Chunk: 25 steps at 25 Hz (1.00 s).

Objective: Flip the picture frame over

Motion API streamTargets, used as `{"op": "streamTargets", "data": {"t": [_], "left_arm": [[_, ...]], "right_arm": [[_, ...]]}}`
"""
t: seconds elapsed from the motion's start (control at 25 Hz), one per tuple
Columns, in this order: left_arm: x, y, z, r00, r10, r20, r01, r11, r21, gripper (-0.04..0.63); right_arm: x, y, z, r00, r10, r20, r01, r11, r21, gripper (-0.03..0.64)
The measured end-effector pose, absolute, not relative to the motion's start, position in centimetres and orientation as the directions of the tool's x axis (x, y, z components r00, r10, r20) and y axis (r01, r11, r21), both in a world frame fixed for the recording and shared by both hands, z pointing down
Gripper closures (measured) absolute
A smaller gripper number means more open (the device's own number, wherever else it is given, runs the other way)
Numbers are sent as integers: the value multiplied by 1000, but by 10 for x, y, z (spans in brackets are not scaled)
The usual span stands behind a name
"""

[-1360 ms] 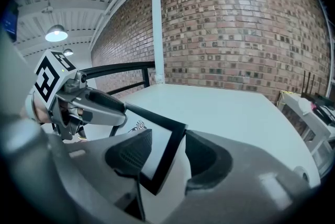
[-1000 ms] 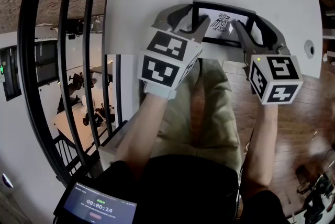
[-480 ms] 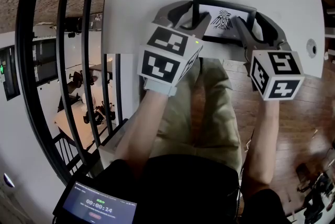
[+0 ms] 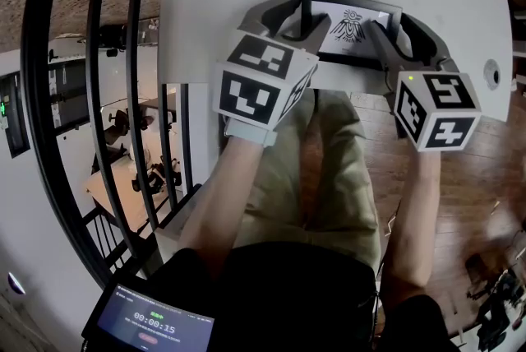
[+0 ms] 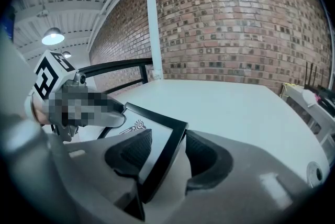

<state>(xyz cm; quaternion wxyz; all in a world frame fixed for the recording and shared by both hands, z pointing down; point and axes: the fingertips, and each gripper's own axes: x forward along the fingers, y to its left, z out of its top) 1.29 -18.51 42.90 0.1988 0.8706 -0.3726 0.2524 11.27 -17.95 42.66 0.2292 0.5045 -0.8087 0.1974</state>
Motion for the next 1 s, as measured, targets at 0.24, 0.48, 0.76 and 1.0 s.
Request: {"op": "streamTargets", "data": {"t": [0.24, 0.48, 0.76, 1.0], "left_arm": [[12, -185, 432, 593, -544, 594, -751, -639, 164, 403], [12, -187, 436, 595, -534, 600, -749, -639, 174, 400], [12, -189, 438, 594, -535, 601, -753, -633, 180, 400], [13, -191, 440, 594, -531, 604, -754, -629, 189, 400]], "right_arm": [[112, -180, 430, -388, -716, 581, -906, 411, -99, 430], [112, -181, 434, -384, -709, 591, -908, 407, -101, 430], [112, -183, 437, -382, -705, 598, -910, 401, -109, 430], [112, -185, 441, -383, -693, 611, -911, 394, -124, 430]]}}
